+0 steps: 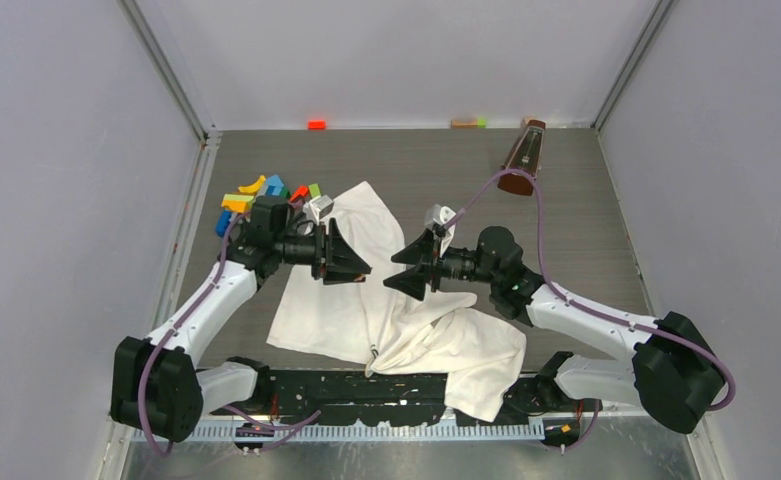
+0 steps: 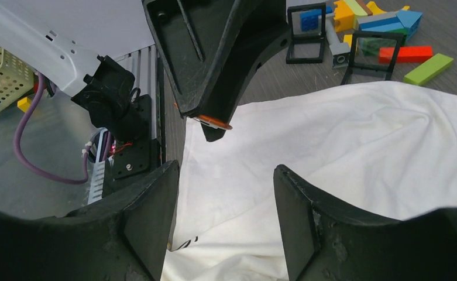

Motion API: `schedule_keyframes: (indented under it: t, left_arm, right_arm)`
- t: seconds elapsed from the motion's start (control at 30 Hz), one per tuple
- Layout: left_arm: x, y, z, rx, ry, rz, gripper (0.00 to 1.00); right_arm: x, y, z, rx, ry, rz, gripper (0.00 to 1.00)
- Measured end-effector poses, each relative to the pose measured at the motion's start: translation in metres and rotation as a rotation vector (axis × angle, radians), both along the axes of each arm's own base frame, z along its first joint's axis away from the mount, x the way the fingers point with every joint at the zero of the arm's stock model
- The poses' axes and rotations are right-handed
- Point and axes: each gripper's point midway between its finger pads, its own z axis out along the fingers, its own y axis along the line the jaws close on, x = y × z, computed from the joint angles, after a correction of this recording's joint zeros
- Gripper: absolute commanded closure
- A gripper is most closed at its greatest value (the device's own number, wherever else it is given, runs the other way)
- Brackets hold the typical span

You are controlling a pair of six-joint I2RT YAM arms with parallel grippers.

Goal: Pin the brooch onto the clothing

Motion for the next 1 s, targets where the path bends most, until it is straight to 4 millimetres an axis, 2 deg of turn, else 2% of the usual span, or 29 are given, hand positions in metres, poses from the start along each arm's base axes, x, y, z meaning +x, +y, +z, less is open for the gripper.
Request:
schedule_keyframes:
  t: [0.23, 0.57, 0.9, 1.0]
  left_arm:
    - [-0.014, -0.005, 0.002, -0.024, 0.032, -0.052, 0.73]
    - [-0.028, -0.013, 0.004, -0.039, 0.046, -0.120, 0.73]
    - [-0.031, -0.020, 0.000, -0.042, 0.080, -0.150, 0.74]
    - [-0.031, -0.021, 0.000, -0.046, 0.080, -0.158, 0.74]
  right_arm:
    - [-0.008, 0.004, 0.006, 0.014, -0.065, 0.049, 0.46]
    - [-0.020, 0.009, 0.010, 0.022, -0.094, 0.110, 0.51]
    - [-0.028, 0.013, 0.010, 0.024, -0.097, 0.157, 0.61]
    - [-0.029, 0.015, 0.011, 0.025, -0.097, 0.167, 0.67]
